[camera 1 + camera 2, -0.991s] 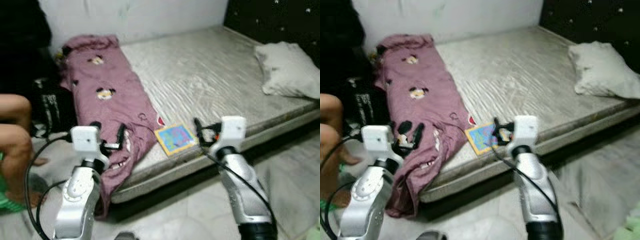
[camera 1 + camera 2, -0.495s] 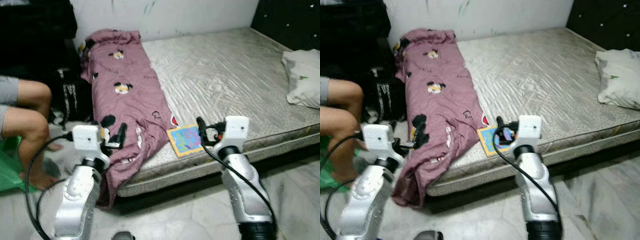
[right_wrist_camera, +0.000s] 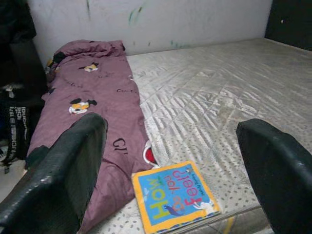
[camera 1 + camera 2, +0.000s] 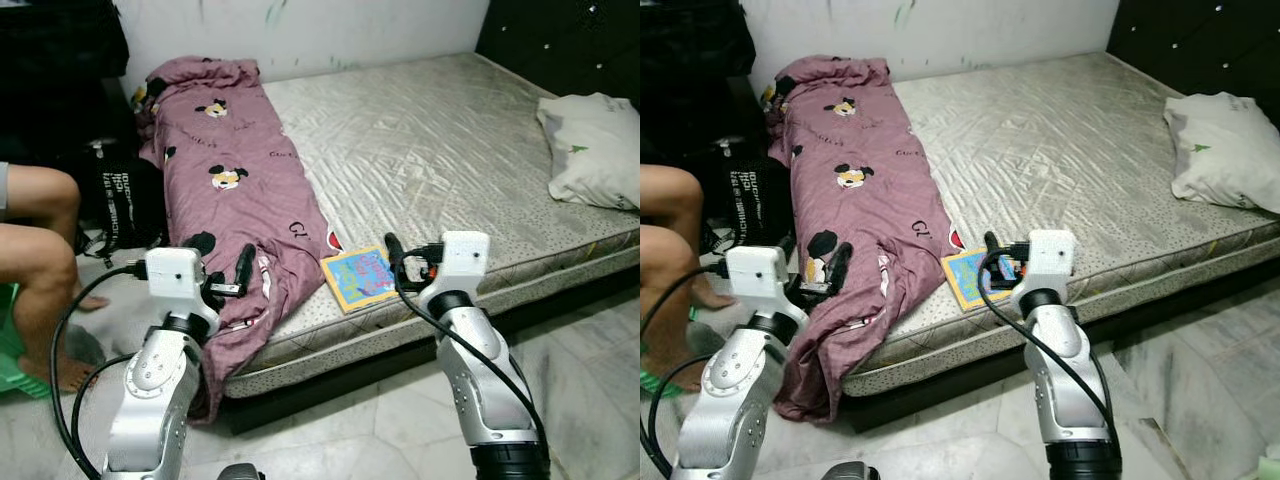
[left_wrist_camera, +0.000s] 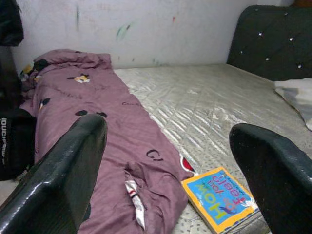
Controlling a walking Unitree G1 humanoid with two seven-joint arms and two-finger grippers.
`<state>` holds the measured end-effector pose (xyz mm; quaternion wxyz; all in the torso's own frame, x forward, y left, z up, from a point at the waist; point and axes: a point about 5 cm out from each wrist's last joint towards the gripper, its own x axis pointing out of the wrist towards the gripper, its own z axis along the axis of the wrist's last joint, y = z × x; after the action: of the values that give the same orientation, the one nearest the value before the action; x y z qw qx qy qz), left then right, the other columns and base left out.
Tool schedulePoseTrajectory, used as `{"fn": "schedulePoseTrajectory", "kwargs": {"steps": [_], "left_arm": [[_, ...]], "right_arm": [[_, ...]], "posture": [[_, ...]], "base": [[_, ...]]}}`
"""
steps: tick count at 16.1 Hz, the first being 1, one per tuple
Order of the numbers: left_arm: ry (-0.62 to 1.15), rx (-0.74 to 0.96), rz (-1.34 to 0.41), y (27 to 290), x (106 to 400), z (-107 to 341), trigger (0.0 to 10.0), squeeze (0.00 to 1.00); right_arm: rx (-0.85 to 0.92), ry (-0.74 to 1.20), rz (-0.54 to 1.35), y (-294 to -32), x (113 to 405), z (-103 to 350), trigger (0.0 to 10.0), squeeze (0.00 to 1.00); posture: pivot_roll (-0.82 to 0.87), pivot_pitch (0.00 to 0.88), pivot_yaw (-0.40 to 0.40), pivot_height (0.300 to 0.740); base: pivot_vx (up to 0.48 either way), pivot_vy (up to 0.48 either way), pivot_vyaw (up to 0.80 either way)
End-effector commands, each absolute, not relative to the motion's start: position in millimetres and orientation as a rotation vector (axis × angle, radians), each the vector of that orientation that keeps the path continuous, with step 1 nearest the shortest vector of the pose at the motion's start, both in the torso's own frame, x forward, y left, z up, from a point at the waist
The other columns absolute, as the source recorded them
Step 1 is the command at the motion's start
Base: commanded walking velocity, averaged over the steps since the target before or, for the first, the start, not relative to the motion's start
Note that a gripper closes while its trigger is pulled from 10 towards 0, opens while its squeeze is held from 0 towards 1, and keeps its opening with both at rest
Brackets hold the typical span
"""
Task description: Clean up the room
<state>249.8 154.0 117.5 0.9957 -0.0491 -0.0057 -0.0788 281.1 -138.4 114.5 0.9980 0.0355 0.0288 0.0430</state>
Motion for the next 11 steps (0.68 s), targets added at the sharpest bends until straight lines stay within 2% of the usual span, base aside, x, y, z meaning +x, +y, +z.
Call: {"fn": "schedulePoseTrajectory", "kwargs": {"steps": [1, 11], "left_arm": [[-0.002, -0.096, -0.153, 156.7, 249.4, 116.0, 10.0, 0.0], [-0.004, -0.103, -0.159, 156.2, 250.1, 116.7, 10.0, 0.0]], "right_arm": [[0.072, 0.05, 0.09, -137.5, 282.7, 115.5, 10.0, 0.0], [0.07, 0.049, 0.087, -137.5, 283.7, 115.9, 10.0, 0.0]], "posture": [[0.03, 0.0, -0.023, 0.74], [0.03, 0.0, -0.023, 0.74]], "base": [[0.0, 0.0, 0.0], [0.274, 0.0, 0.0]]}}
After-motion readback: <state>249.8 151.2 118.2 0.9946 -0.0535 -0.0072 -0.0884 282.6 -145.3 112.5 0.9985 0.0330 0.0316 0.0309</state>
